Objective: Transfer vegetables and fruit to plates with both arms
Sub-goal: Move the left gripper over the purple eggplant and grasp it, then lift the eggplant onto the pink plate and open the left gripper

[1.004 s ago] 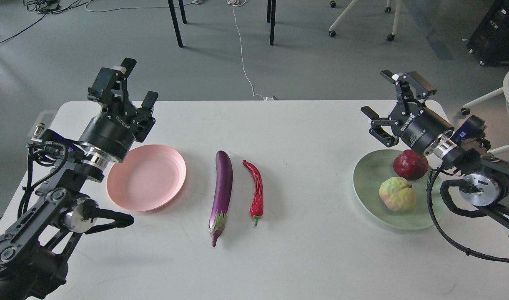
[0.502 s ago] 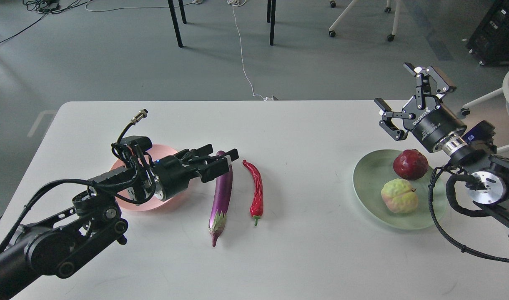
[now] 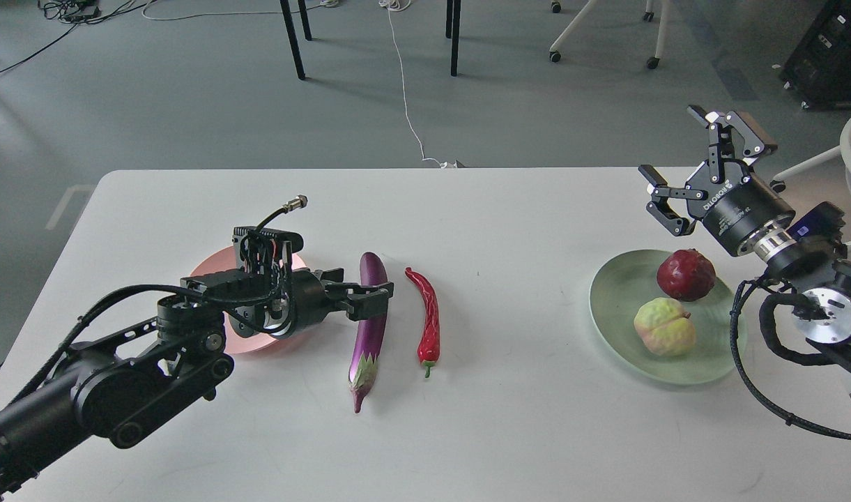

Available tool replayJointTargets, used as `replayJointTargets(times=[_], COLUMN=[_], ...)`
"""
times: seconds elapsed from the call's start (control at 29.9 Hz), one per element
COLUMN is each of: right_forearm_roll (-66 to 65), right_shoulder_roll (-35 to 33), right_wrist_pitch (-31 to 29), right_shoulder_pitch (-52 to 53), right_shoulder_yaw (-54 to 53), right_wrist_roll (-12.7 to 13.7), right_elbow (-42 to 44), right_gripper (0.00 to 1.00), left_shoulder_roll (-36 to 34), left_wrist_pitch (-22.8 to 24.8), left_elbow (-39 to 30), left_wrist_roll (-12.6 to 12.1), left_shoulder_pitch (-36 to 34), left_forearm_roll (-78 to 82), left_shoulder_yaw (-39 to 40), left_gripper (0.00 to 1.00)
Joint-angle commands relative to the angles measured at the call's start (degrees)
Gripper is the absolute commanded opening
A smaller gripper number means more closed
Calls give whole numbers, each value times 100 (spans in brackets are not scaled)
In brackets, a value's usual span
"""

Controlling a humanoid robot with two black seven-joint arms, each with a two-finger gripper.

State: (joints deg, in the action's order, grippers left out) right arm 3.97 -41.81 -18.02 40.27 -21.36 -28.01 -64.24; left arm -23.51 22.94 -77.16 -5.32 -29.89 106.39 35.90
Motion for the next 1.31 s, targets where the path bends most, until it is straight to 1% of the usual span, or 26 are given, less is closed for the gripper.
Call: replayJointTargets(times=[0.0,0.13,0.37,0.57,0.7,0.77,0.8,0.9,0.94,0.97,1.04,1.1,1.17,1.27], right_forearm_roll=[8,8,8,17,16,8,16,16,17,17,8,8,8,16], right_shoulder_roll=[-3,6,-3,-38,-38,-38,-47,-47,-47,-47,-47,-55,-47,-47], right_wrist_pitch=[0,0,0,0,0,0,0,9,9,9,9,17,17,17], right_shoulder_pitch=[-1,-10,-10,-54,-89,-98,-98,-98,-98,-89,-98,-98,-98,-98], right_shoulder_yaw=[-9,-9,-26,-52,-52,-52,-52,-52,-52,-61,-61,-61,-61,-61], right_wrist_roll=[1,1,1,1,1,1,1,1,1,1,1,1,1,1], right_elbow=[-10,-10,-19,-19,-28,-36,-36,-36,-36,-36,-63,-63,-63,-71], right_gripper=[97,97,97,97,97,97,97,97,97,97,97,97,97,97], left_shoulder_roll=[136,267,514,672,716,734,751,760,760,760,760,760,743,672], left_wrist_pitch=[105,114,96,96,88,70,53,35,26,9,-53,-70,-79,-71], left_elbow=[175,219,658,878,975,1062,1115,1160,1160,1160,1160,1151,1116,1072], left_wrist_roll=[-30,-197,-206,-215,-232,-241,-233,-241,-250,-276,-320,-390,-461,-487], left_shoulder_pitch=[-52,-87,-192,-271,-289,-280,-280,-289,-289,-298,-324,-359,-377,-429], left_forearm_roll=[-22,-39,-4,22,13,-22,-39,-57,-57,-57,-57,-57,-92,-258], left_shoulder_yaw=[-4,-100,-329,-373,-452,-452,-452,-443,-434,-426,-434,-434,-426,-417], left_gripper=[98,98,98,98,93,82,74,41,34,29,25,17,16,16])
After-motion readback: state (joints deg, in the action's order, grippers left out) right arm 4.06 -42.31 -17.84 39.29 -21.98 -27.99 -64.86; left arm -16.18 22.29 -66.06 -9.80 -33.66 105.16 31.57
